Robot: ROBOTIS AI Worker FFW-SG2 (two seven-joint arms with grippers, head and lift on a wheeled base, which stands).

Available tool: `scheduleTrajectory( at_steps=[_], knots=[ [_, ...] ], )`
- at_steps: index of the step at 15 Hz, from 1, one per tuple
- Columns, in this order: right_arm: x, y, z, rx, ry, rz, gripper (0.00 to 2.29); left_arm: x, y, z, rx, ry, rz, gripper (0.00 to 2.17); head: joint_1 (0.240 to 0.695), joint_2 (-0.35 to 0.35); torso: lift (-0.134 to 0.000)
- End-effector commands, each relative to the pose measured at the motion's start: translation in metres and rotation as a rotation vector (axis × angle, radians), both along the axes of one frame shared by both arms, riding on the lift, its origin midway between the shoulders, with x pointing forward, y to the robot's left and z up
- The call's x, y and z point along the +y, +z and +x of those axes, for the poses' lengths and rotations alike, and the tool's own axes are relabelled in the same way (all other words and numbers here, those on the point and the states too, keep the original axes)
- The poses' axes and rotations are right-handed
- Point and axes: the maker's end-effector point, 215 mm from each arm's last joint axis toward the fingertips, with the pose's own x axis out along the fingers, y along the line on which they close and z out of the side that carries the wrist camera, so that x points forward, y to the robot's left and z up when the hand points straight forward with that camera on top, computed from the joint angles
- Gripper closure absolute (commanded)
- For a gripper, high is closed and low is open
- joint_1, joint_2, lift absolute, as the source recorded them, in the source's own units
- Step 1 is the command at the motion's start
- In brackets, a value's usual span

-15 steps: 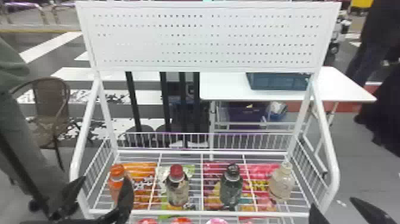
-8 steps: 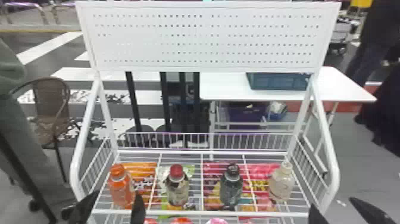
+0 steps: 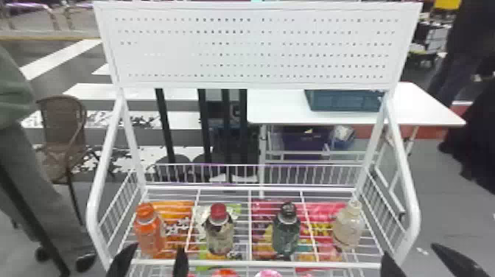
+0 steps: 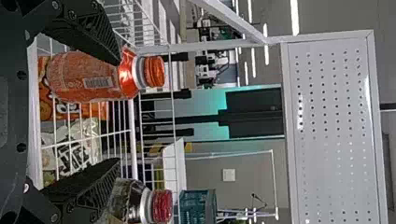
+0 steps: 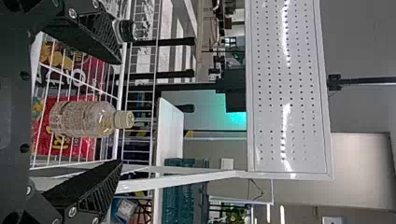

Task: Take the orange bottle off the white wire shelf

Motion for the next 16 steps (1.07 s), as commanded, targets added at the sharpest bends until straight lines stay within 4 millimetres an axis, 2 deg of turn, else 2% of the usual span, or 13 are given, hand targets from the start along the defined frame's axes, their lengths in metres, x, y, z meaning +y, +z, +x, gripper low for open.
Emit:
scheduleTrajectory(
  at_steps=[1, 3, 5, 9, 13, 16],
  knots=[
    [0.000, 0.000, 0.000, 0.002, 0.000, 0.000, 0.14, 0.006, -0.014, 0.010, 0.005, 0.015, -0.002, 0.18, 0.499, 0.000, 0.000],
    [0.000, 0.000, 0.000, -0.002, -0.001, 0.000, 0.14, 0.012, -0.026, 0.018, 0.019, 0.025, 0.008, 0.19, 0.499, 0.000, 0.000],
    [0.001, 0.001, 0.000, -0.003, 0.001, -0.001, 0.14, 0.021, -0.028, 0.025, 0.007, 0.042, -0.001, 0.19, 0.499, 0.000, 0.000],
    [0.002, 0.001, 0.000, -0.002, 0.003, 0.000, 0.14, 0.042, -0.052, 0.044, 0.044, 0.074, 0.006, 0.19, 0.499, 0.000, 0.000],
    [0.009, -0.001, 0.000, 0.000, 0.011, -0.004, 0.14, 0.054, -0.053, 0.065, 0.044, 0.094, -0.010, 0.19, 0.499, 0.000, 0.000],
    [0.007, -0.002, 0.000, 0.001, 0.008, -0.005, 0.14, 0.057, -0.045, 0.076, 0.031, 0.096, -0.025, 0.19, 0.499, 0.000, 0.000]
  ],
)
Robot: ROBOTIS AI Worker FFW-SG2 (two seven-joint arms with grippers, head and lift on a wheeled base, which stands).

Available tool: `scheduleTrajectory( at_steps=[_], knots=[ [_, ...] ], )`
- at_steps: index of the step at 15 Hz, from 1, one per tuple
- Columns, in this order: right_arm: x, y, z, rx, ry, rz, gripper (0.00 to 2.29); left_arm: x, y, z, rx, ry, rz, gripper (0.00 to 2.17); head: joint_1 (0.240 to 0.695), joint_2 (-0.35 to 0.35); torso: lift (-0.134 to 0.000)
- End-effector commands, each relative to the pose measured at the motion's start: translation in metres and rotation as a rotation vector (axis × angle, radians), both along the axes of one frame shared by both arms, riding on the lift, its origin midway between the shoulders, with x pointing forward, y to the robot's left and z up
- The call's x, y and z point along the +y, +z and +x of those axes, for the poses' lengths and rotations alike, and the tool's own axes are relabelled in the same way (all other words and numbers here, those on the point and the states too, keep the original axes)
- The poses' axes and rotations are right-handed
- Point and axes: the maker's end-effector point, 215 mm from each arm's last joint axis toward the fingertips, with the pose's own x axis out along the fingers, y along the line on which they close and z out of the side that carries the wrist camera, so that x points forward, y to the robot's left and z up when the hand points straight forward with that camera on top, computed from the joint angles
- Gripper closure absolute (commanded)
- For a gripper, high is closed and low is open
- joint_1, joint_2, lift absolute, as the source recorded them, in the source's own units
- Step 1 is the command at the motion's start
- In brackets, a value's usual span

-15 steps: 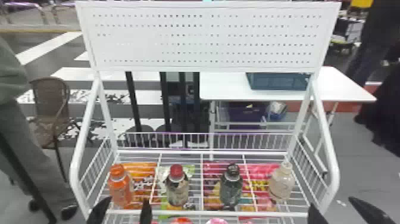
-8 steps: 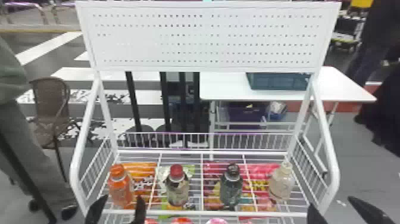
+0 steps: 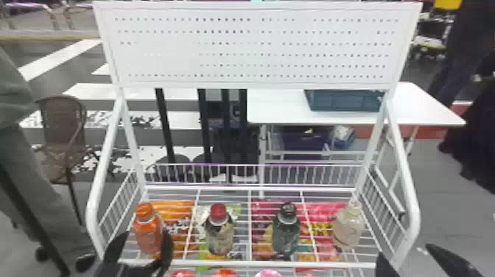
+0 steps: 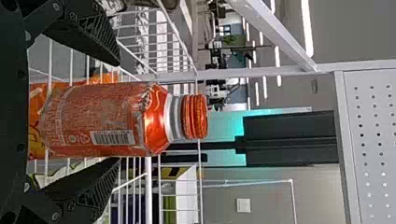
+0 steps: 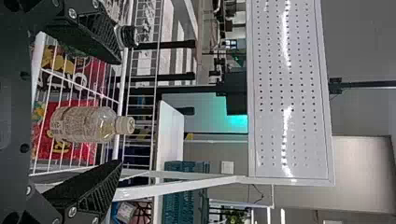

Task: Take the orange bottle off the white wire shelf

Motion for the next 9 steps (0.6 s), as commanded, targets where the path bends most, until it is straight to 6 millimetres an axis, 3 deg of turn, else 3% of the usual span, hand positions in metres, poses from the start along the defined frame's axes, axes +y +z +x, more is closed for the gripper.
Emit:
scheduleTrajectory(
  at_steps=[1, 5, 9],
  knots=[
    [-0.0006, -0.0014, -0.0003, 0.003, -0.001, -0.001, 0.14, 0.0012, 0.0057, 0.0072, -0.010, 0.001, -0.008, 0.19, 0.499, 0.000, 0.000],
    [-0.0012, 0.0001, 0.0003, -0.001, -0.001, -0.005, 0.14, 0.0004, 0.0081, 0.0102, -0.013, -0.011, -0.019, 0.24, 0.499, 0.000, 0.000],
    [-0.0012, -0.0006, 0.0003, 0.001, 0.002, -0.006, 0.14, 0.0010, 0.0086, 0.0082, -0.012, -0.005, -0.042, 1.00, 0.499, 0.000, 0.000]
  ],
)
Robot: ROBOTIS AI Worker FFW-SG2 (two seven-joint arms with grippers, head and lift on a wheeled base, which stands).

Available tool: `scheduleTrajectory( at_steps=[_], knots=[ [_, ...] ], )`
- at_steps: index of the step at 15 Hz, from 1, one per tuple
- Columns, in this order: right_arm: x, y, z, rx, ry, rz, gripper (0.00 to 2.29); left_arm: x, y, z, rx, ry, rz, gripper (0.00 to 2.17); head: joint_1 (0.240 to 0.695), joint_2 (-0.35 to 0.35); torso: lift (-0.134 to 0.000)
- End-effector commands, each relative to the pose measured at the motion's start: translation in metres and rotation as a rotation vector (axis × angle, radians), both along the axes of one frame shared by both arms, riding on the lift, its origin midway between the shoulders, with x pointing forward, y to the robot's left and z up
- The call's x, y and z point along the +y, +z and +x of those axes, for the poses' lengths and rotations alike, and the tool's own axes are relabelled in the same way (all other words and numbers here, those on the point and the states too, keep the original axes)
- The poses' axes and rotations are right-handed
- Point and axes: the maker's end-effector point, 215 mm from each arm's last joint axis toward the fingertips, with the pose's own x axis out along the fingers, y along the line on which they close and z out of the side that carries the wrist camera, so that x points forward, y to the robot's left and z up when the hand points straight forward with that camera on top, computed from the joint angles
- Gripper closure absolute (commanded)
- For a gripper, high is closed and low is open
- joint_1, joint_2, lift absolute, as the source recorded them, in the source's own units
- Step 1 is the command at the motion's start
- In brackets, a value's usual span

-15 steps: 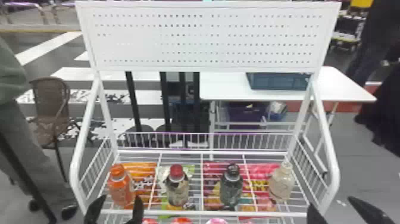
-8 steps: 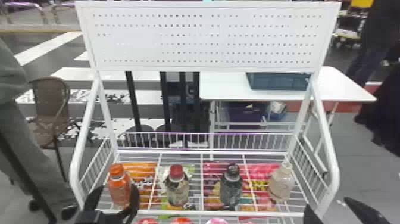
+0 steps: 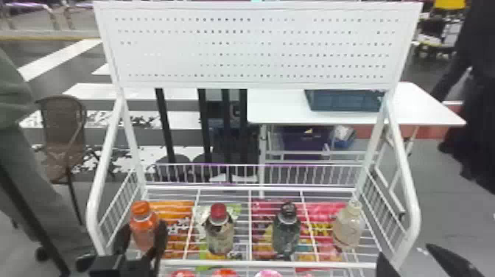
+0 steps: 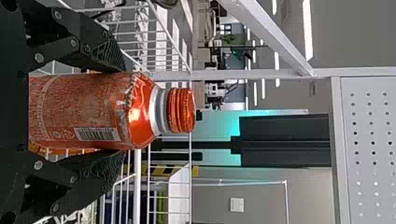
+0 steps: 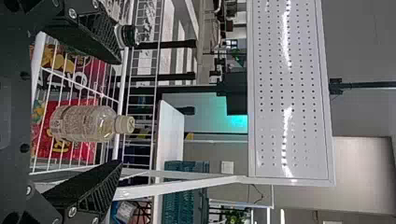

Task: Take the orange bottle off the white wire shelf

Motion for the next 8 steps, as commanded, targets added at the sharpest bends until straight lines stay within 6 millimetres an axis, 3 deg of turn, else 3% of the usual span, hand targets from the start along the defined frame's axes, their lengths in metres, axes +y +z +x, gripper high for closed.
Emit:
scheduleTrajectory(
  at_steps=[1, 4, 8],
  knots=[
    [0.000, -0.001, 0.000, 0.003, 0.002, -0.001, 0.14, -0.001, 0.000, -0.003, 0.000, 0.001, -0.007, 1.00, 0.499, 0.000, 0.000],
    [0.000, -0.001, 0.001, 0.001, 0.003, -0.002, 0.14, -0.007, 0.010, -0.010, -0.019, -0.003, -0.012, 1.00, 0.499, 0.000, 0.000],
    [-0.001, -0.002, 0.005, -0.002, 0.002, 0.000, 0.14, -0.026, 0.054, -0.034, -0.088, -0.034, -0.028, 1.00, 0.499, 0.000, 0.000]
  ],
)
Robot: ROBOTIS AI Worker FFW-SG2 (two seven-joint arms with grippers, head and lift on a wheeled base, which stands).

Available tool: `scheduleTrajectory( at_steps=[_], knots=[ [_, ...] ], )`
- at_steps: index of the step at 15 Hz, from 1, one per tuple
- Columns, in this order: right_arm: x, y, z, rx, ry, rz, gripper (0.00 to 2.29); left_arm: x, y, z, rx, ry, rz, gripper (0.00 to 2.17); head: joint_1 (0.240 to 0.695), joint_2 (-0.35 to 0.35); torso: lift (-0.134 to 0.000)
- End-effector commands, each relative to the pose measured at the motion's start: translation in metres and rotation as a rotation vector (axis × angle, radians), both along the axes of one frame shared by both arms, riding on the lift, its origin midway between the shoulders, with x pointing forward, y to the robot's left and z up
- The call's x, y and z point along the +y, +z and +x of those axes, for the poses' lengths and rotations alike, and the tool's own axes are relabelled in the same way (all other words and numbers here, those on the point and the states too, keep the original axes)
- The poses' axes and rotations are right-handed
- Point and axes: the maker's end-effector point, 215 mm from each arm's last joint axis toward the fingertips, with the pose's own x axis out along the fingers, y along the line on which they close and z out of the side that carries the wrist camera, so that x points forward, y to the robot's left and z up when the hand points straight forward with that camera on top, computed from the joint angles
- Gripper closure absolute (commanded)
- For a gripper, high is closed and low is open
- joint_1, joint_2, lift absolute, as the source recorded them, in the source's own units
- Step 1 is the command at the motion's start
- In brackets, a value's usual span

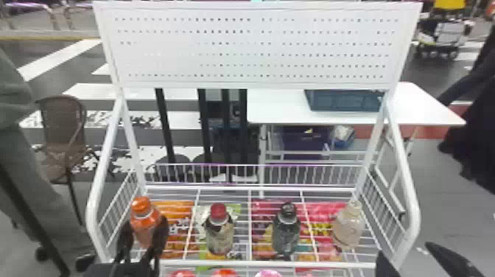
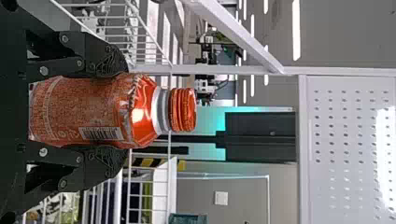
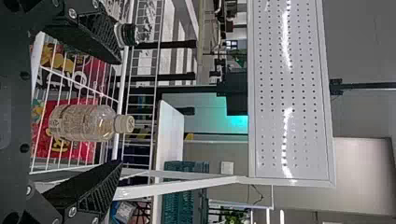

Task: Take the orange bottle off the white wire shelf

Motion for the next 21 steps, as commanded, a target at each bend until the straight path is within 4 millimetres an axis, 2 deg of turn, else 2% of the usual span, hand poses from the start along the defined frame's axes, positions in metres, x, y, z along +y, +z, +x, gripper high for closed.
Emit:
scheduleTrajectory(
  at_steps=[1, 5, 6, 9, 11, 15, 18, 21],
  knots=[
    [0.000, 0.000, 0.002, -0.003, 0.000, 0.001, 0.14, -0.015, 0.031, -0.016, -0.042, -0.026, 0.002, 1.00, 0.499, 0.000, 0.000],
    [0.002, -0.002, 0.003, 0.001, 0.003, 0.005, 0.14, -0.012, 0.060, -0.041, -0.011, -0.023, 0.017, 1.00, 0.499, 0.000, 0.000],
    [0.002, -0.002, 0.003, 0.001, 0.003, 0.004, 0.14, 0.000, 0.069, -0.050, -0.011, -0.003, 0.019, 1.00, 0.499, 0.000, 0.000],
    [0.003, -0.001, 0.004, -0.003, 0.003, 0.007, 0.14, 0.010, 0.098, -0.074, -0.039, 0.006, 0.016, 0.99, 0.499, 0.000, 0.000],
    [0.003, -0.001, 0.005, -0.003, 0.001, 0.006, 0.14, 0.005, 0.111, -0.088, -0.052, -0.007, 0.021, 0.99, 0.499, 0.000, 0.000],
    [0.001, -0.003, 0.002, 0.002, 0.001, 0.005, 0.14, -0.012, 0.118, -0.120, -0.039, -0.037, 0.047, 0.99, 0.499, 0.000, 0.000],
    [0.001, -0.003, 0.000, 0.005, 0.001, 0.003, 0.14, -0.025, 0.116, -0.129, -0.030, -0.057, 0.054, 1.00, 0.499, 0.000, 0.000],
    [-0.001, -0.005, -0.003, 0.012, -0.001, 0.001, 0.14, -0.029, 0.116, -0.138, -0.021, -0.059, 0.064, 0.99, 0.499, 0.000, 0.000]
  ],
)
